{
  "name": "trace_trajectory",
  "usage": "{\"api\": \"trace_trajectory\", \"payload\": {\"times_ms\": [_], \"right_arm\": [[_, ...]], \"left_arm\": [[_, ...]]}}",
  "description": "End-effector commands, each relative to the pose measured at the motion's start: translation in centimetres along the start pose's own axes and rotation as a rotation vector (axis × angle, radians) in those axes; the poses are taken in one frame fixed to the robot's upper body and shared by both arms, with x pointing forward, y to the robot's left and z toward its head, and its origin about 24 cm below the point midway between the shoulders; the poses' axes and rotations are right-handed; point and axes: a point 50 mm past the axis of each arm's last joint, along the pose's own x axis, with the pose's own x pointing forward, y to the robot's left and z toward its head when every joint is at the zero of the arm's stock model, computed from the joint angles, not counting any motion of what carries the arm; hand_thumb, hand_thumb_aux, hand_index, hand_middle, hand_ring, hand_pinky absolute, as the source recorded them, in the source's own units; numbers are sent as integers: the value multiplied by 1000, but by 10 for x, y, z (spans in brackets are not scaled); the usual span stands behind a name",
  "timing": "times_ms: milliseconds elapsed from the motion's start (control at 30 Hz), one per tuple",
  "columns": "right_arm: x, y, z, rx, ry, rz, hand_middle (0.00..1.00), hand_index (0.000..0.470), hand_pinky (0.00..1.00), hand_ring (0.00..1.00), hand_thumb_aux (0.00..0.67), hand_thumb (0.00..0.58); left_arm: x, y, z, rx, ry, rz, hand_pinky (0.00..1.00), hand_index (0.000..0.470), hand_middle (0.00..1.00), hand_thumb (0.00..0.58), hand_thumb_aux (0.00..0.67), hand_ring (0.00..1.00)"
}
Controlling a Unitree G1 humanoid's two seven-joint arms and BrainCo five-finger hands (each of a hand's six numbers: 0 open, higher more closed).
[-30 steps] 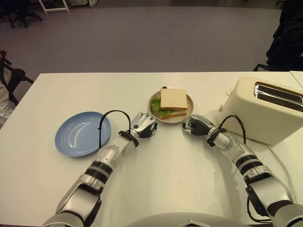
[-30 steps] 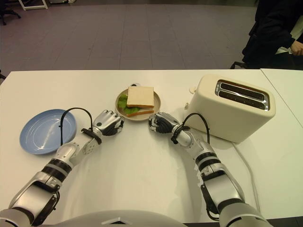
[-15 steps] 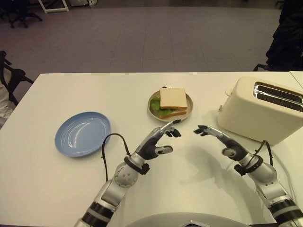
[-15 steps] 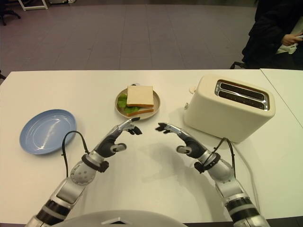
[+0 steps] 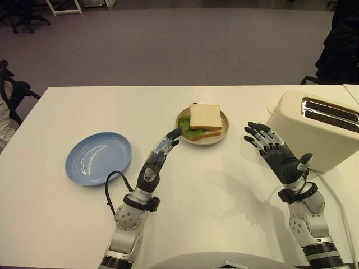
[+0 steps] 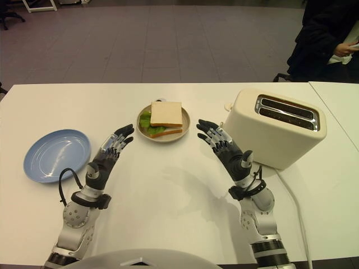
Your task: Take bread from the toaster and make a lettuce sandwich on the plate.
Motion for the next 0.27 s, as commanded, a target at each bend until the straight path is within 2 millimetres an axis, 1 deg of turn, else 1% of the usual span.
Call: {"api": "trace_trajectory", "payload": {"times_ms": [33, 167, 267], "right_arm": [[2, -8, -1, -3, 0, -41, 0, 0, 0, 0, 0, 0], [2, -8, -2, 8, -6, -44, 0, 0, 0, 0, 0, 0], [8, -7, -5, 20, -5, -17, 0, 0, 0, 0, 0, 0]], "left_arm": [[-4, 5, -4, 33, 27, 7, 0, 0, 0, 0, 0, 0], [-8, 6, -5, 40, 33, 10, 0, 0, 0, 0, 0, 0], [-13, 8, -3, 52, 38, 30, 0, 0, 0, 0, 0, 0]]}}
